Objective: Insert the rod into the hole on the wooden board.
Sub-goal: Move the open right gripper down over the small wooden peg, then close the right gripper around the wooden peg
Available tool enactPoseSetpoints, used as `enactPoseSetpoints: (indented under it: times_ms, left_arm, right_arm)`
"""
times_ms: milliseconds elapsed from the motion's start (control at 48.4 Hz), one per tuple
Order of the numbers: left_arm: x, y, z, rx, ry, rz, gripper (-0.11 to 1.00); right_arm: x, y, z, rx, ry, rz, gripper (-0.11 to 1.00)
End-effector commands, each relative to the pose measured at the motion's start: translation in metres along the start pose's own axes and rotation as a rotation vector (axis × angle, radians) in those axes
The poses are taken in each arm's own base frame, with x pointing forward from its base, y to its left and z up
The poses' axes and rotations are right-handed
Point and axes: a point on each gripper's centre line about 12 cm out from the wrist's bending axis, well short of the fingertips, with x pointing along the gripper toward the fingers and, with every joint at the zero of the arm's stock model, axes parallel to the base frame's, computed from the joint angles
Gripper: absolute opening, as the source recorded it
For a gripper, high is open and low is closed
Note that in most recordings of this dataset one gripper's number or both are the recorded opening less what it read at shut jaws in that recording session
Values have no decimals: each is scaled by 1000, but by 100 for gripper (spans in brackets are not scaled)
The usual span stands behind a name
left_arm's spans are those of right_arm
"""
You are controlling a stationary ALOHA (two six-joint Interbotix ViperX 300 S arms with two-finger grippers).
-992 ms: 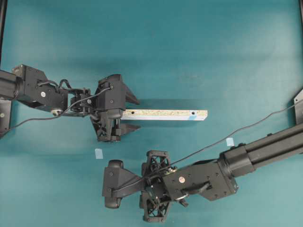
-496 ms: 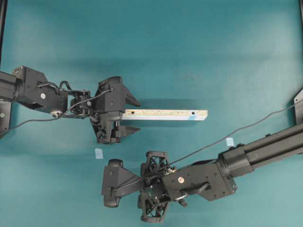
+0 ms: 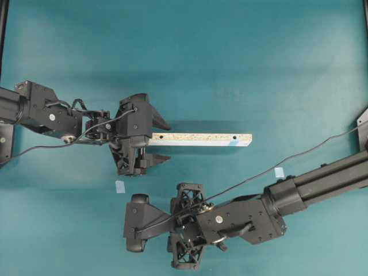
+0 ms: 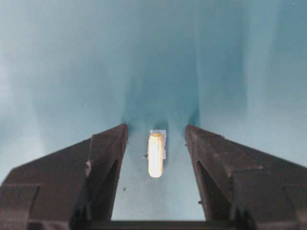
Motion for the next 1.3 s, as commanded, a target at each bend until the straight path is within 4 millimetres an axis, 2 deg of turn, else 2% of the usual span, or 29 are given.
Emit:
enactPoseSetpoints:
  times_ms: [0, 620, 682, 868, 1281]
  left_arm:
    - [-3, -3, 12, -5, -40, -6, 99]
    - [-3, -6, 13, -1, -43, -14, 99]
    - [-3, -6, 12, -1, -41, -14, 99]
    - [-3, -6, 13, -1, -43, -14, 99]
    - [-3, -6, 13, -2, -43, -14, 99]
  right_arm:
    - [-11, 6, 5, -11, -31, 19, 60]
    - [-10, 3, 5, -7, -25, 12, 59]
    - [-10, 2, 5, -3, -20, 10, 58]
    - [-12, 1, 7, 3, -11, 0, 43]
    - [-18, -5, 14, 26, 19, -22, 42]
